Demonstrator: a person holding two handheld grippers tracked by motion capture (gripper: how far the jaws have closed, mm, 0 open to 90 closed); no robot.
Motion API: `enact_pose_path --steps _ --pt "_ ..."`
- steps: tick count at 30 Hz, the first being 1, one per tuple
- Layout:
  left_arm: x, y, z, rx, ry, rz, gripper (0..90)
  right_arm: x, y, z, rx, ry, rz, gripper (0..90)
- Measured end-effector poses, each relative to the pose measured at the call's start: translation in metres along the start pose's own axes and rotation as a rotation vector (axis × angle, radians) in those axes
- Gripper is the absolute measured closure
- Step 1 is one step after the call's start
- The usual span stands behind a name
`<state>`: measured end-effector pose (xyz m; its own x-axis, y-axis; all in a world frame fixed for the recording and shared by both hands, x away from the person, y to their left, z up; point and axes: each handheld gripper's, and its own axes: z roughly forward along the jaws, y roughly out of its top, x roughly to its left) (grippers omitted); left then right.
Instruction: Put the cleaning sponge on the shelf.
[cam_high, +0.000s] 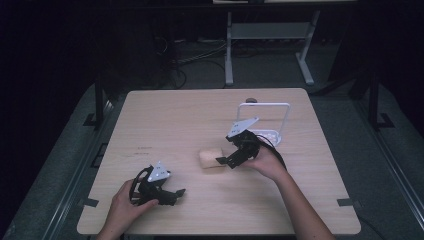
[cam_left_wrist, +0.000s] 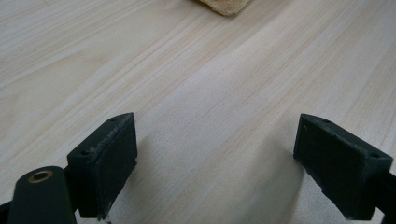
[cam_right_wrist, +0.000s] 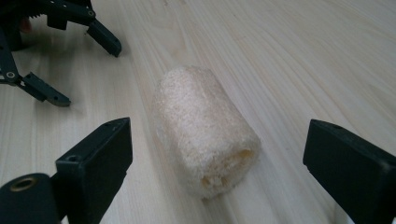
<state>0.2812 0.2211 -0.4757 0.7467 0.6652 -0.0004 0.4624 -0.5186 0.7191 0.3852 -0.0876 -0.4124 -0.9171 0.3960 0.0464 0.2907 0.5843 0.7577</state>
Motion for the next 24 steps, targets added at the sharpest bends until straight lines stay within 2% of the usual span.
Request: enact_pose_path --steps 10,15,24 --pt "0.0 0.0 0.0 0.003 -0.001 0.005 12.9 -0.005 0.003 0.021 0.031 0.048 -0.016 8.1" --pt "0.0 0.0 -0.001 0.003 -0.002 0.006 12.9 -0.005 0.003 0.033 0.069 0.051 -0.033 8.1" --pt "0.001 -0.001 -0.001 0.003 -0.005 0.008 12.9 -0.008 0.004 0.051 0.103 0.069 -0.045 8.1"
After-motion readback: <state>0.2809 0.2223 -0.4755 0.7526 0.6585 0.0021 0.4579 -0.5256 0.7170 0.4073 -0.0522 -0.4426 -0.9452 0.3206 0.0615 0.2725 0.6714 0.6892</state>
